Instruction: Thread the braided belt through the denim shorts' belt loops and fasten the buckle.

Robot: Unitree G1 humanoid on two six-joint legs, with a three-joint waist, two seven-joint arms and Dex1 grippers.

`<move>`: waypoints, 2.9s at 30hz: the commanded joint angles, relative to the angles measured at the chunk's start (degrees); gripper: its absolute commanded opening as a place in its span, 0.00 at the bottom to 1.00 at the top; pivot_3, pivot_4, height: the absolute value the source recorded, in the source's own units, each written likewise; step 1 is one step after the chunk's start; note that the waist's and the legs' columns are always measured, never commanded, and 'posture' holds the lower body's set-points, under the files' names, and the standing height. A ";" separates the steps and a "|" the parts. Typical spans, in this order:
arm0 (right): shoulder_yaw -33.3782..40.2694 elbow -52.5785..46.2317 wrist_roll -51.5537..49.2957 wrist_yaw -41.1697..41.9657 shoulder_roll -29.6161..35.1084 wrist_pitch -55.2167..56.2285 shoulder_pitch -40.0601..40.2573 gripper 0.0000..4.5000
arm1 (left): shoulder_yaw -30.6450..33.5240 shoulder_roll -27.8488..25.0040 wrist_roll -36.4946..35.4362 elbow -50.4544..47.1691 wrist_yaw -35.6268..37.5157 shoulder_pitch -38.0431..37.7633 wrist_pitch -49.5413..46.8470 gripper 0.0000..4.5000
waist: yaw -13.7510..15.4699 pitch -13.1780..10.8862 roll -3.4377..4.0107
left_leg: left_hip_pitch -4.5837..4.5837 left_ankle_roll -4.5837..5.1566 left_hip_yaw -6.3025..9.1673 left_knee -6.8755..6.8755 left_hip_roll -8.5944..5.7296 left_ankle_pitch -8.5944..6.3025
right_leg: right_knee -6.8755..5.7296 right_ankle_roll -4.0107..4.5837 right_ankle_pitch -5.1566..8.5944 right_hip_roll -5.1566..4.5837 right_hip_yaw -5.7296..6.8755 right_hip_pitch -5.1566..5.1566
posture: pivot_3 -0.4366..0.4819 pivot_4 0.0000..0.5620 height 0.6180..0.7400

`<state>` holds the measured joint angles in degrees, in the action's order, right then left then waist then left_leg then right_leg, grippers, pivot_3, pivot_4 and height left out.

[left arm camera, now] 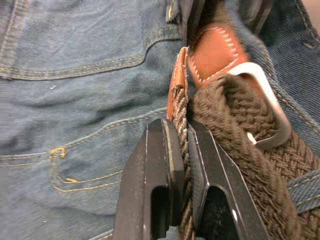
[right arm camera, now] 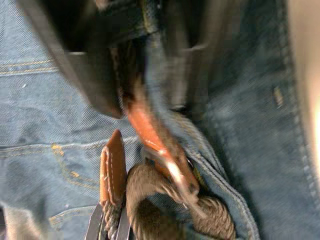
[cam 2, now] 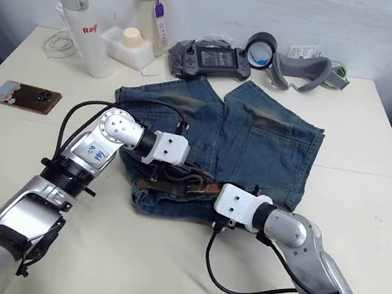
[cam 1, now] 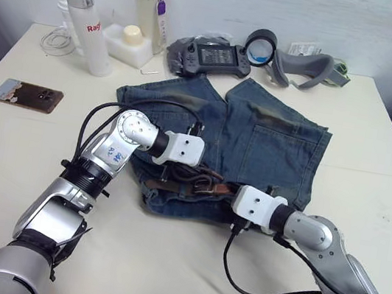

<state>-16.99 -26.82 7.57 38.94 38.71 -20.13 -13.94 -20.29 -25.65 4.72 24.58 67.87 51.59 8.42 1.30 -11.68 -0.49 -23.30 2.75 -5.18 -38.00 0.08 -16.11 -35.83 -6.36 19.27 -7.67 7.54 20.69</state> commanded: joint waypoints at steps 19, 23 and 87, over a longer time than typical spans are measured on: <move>8.37 3.45 1.32 -7.50 -5.68 0.68 -4.35 0.00 | 1.97 -1.80 -0.95 -1.47 2.22 0.66 0.02 0.00 | 0.08 0.00 0.00 | -0.01 0.01 0.00 -0.04 -0.05 0.01 | -0.06 0.00 0.00 -0.02 -0.02 0.02 | 0.48 0.27 1.00; 8.00 2.81 1.24 -7.77 -6.03 0.33 -4.47 0.00 | 1.98 -1.23 -0.76 -0.49 1.90 1.48 0.33 0.00 | 0.04 0.00 0.00 | -0.01 0.01 -0.01 -0.04 -0.04 0.01 | -0.07 0.00 0.00 -0.01 -0.02 0.03 | 0.48 0.27 1.00; 9.52 6.43 2.71 -10.49 -10.79 1.87 -6.08 0.00 | 4.10 1.43 4.12 23.50 -4.79 17.64 18.35 0.00 | -0.10 0.01 -0.01 | -0.79 0.15 -0.10 -0.31 -0.11 0.09 | -0.46 0.00 0.00 0.00 -0.12 0.90 | 0.48 0.27 1.00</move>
<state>-8.69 -18.86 10.28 28.79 27.44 -19.10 -19.62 -16.83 -24.25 9.44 49.94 63.23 68.79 26.31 1.20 -11.67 -0.50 -24.08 2.89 -5.28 -38.31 -0.03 -16.02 -36.30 -6.36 19.27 -7.67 7.42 21.60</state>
